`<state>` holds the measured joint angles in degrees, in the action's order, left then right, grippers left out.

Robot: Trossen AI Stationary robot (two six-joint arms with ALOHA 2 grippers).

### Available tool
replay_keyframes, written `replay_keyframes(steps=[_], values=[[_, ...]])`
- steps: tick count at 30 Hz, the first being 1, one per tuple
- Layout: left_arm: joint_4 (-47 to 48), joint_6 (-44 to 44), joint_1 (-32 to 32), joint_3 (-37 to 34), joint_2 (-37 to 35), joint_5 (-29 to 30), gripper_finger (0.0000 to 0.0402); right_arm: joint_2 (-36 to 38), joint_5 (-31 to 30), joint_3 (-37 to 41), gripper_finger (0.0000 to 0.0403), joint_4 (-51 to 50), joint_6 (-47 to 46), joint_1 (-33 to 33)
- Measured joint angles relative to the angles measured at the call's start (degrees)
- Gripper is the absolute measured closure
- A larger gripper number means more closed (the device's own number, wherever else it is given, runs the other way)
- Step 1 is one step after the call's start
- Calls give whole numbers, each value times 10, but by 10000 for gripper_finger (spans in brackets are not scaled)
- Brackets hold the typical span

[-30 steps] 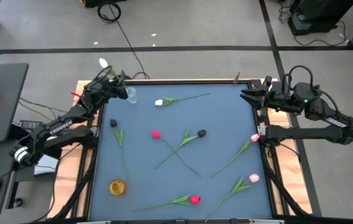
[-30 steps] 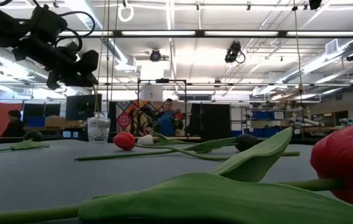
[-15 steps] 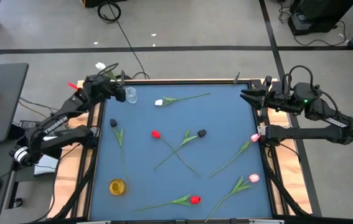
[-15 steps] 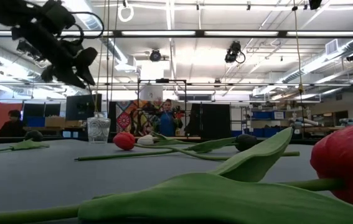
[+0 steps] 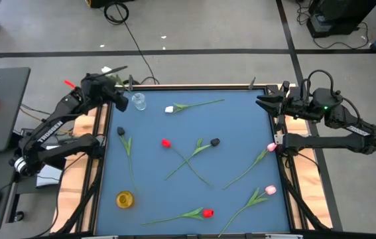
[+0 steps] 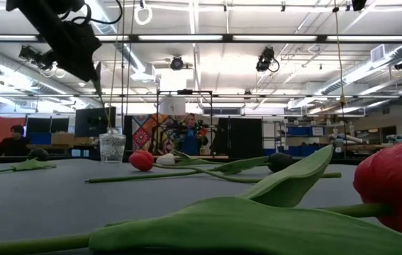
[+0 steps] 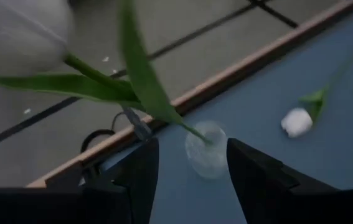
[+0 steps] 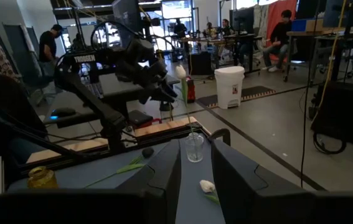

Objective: Sort flowers into vase by color
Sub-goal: Put the white tulip into the transparent vase

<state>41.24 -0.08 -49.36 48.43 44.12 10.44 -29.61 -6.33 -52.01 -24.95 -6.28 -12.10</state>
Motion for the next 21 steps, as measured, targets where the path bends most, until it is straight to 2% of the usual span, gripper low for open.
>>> replay_keyframes(steps=[10,16,21], values=[[126,8,127,63,21,-1,207,0,0,0,304,0,0,0],[118,-12,218,76,42,-2,211,0,0,0,304,0,0,0],[58,-32,287,76,68,-2,216,0,0,0,304,0,0,0]])
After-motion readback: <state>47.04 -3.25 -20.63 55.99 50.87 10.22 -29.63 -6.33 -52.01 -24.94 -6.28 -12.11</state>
